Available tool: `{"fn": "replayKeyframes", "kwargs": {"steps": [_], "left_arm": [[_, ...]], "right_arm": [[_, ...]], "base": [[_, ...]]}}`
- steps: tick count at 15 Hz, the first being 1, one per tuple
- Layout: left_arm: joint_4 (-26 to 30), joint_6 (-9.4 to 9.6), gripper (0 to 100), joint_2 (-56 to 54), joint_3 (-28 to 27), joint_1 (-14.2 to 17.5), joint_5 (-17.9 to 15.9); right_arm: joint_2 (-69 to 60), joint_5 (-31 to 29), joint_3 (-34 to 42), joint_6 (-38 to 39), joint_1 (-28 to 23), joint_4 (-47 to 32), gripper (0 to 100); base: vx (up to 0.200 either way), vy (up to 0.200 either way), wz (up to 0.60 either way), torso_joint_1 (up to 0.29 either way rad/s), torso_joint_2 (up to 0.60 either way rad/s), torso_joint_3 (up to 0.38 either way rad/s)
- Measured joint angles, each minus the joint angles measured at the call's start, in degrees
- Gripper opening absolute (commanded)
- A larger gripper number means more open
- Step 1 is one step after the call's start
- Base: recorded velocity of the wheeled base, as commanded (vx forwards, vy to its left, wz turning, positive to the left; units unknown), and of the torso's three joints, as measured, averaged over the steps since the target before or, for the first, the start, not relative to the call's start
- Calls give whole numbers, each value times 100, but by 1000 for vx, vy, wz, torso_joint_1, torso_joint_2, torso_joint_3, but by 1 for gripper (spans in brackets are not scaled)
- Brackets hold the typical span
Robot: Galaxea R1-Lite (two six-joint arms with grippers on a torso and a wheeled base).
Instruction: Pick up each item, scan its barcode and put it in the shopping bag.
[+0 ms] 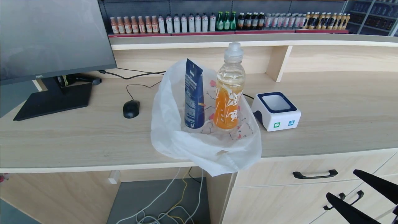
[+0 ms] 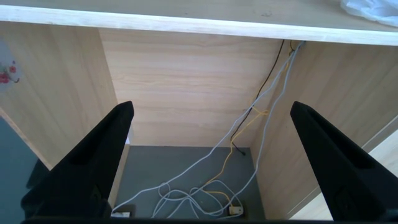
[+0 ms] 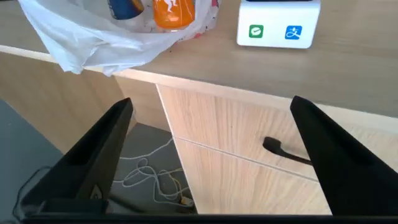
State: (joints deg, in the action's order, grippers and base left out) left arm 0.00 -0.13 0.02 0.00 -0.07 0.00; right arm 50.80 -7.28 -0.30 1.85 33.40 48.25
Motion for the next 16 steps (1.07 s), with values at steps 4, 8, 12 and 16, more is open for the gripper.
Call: {"fn": "replayKeyframes", "kwargs": {"steps": [4, 8, 12, 16], "left_arm": [[0, -5, 100, 0, 0, -2, 0], [0, -5, 100, 0, 0, 2, 0], [0, 0, 100, 0, 0, -2, 0], [0, 4, 100, 0, 0, 2, 0]], "right_arm": [[-2315, -49, 21, -71, 46, -3134, 100], [-4236, 13, -51, -178, -218, -4757, 100], [-4625, 121, -71, -176, -1679, -4823, 100], [-4606, 116, 12, 105, -2439, -4785, 100]], "base": [[0, 0, 0, 0, 0, 0], [0, 0, 0, 0, 0, 0], [0, 0, 0, 0, 0, 0], [0, 0, 0, 0, 0, 0]]}}
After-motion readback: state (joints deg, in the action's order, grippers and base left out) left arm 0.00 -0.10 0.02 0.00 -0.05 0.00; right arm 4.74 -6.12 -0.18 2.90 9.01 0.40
